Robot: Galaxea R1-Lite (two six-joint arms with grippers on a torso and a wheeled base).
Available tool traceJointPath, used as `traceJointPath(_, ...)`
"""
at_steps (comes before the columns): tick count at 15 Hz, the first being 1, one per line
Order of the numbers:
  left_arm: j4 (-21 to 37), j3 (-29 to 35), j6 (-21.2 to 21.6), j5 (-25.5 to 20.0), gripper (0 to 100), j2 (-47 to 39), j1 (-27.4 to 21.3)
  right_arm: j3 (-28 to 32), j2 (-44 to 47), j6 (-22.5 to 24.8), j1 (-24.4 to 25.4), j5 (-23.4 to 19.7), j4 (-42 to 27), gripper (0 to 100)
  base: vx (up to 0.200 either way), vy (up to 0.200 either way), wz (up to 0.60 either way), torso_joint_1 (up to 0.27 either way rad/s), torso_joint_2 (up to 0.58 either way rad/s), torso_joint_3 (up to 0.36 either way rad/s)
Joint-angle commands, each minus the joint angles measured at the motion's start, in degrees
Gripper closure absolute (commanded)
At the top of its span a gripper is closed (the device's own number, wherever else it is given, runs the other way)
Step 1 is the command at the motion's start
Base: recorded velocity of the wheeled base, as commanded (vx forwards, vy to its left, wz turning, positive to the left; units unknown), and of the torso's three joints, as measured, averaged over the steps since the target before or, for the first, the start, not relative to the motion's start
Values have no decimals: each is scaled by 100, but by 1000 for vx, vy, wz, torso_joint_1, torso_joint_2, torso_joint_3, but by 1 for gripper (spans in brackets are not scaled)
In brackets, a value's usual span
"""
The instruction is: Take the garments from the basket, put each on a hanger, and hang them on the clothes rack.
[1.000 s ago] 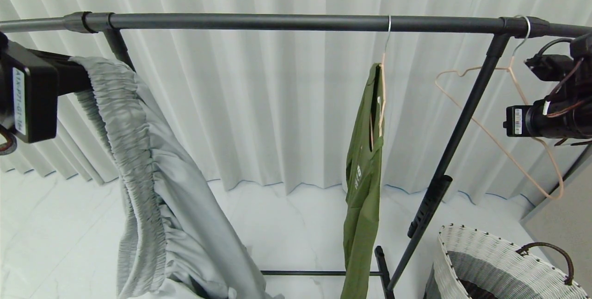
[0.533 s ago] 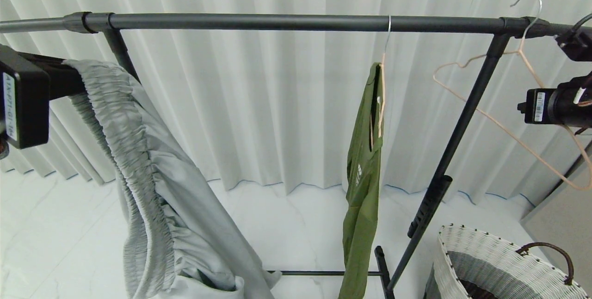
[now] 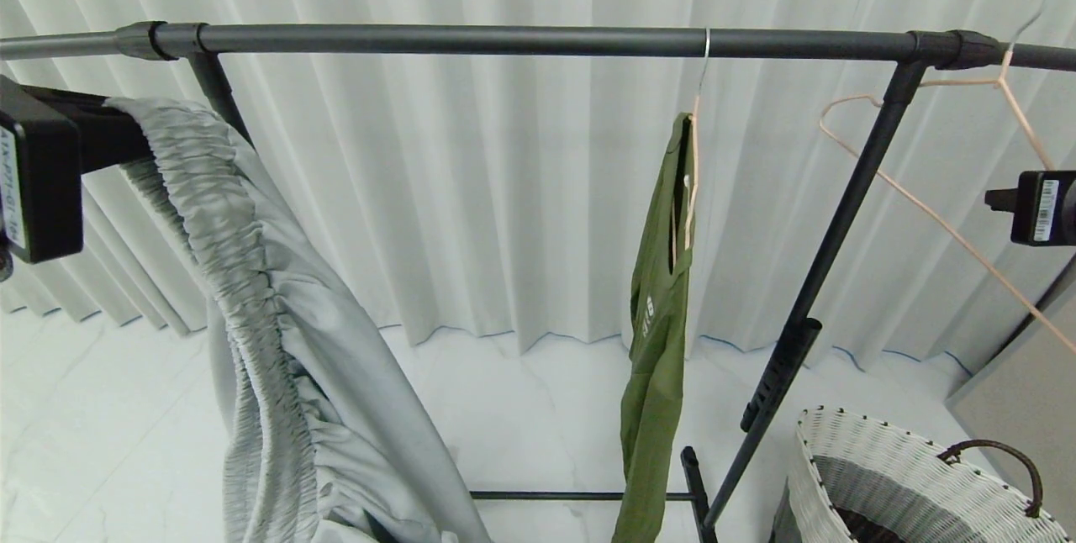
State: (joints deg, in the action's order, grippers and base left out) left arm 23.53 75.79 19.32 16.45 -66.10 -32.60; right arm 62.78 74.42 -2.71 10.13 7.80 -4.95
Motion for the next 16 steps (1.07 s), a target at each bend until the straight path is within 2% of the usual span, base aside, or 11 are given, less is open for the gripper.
traceJointPath(1,-173,-196,80,8,100,36,8,-486,-648,121,-2,2,-6,100,-200,0,0,12,7,-2)
traceJointPath(3,-366,-398,142,8,100,79,8,-697,-877,235,6,2,-15,100,-200,0,0,7,5,5)
traceJointPath(9,-402,-504,160,8,100,79,25,-882,-1105,244,24,-16,-15,100,-200,0,0,1,1,4)
traceJointPath(11,-402,-565,151,8,100,88,25,-882,-1132,235,217,-16,-6,100,-200,0,0,2,5,2)
traceJointPath(12,-446,-592,151,8,100,88,25,-882,-1158,244,305,-24,-6,100,0,0,0,0,0,0)
traceJointPath(16,-894,-908,168,17,100,62,34,-864,-1281,218,1501,-42,47,100,0,0,0,0,0,0)
